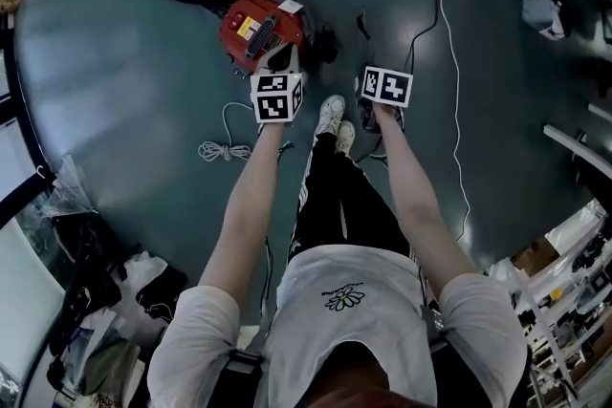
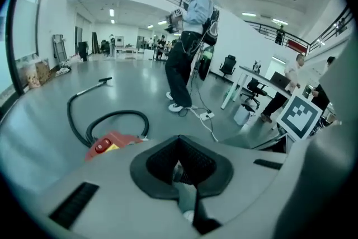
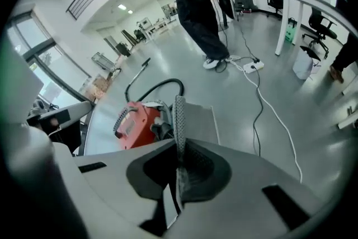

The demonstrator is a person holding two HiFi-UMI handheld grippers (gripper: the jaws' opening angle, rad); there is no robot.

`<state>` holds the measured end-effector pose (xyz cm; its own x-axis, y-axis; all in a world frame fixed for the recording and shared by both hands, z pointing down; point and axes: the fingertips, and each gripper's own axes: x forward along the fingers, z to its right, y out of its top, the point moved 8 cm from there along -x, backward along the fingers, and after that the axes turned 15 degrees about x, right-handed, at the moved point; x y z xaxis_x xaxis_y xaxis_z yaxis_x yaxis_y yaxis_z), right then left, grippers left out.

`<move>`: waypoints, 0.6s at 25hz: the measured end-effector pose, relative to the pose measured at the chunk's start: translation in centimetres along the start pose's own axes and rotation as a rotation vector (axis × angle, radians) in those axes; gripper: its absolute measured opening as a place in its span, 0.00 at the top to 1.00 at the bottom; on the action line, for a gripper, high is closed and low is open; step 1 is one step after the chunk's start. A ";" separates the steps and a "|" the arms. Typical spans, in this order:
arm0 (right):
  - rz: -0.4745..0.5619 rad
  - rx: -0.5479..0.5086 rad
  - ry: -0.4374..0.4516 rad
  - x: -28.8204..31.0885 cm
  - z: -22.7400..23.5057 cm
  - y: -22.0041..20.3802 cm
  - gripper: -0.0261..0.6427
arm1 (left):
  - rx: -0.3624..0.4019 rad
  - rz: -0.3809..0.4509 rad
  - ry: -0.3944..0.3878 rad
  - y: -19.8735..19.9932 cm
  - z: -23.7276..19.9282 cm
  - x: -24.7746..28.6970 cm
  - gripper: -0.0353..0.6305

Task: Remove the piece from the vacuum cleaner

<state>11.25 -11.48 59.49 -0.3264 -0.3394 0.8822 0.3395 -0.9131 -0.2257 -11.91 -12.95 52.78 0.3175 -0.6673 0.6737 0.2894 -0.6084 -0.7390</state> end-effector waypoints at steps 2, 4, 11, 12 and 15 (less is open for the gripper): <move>0.054 -0.002 0.029 -1.5 -1.3 1.4 0.92 | 0.011 0.071 0.025 2.1 0.0 -1.1 0.94; 0.107 0.012 0.067 -5.1 -2.4 2.2 0.92 | 0.007 0.145 0.051 4.6 0.8 -3.7 0.94; 0.365 -0.017 0.246 -21.7 -7.3 5.1 0.92 | 0.083 0.427 0.089 16.0 4.1 -15.5 0.94; 0.399 -0.031 0.268 -23.5 -8.1 5.3 0.92 | 0.095 0.471 0.100 17.4 4.0 -17.1 0.94; 0.503 -0.076 0.336 -27.7 -10.5 6.5 0.92 | 0.131 0.597 0.140 21.1 3.4 -20.8 0.94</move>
<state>13.18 -10.38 29.28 -0.4075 -0.7747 0.4836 0.4644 -0.6317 -0.6206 -9.35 -10.45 23.14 0.3396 -0.9313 0.1320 0.2099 -0.0618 -0.9758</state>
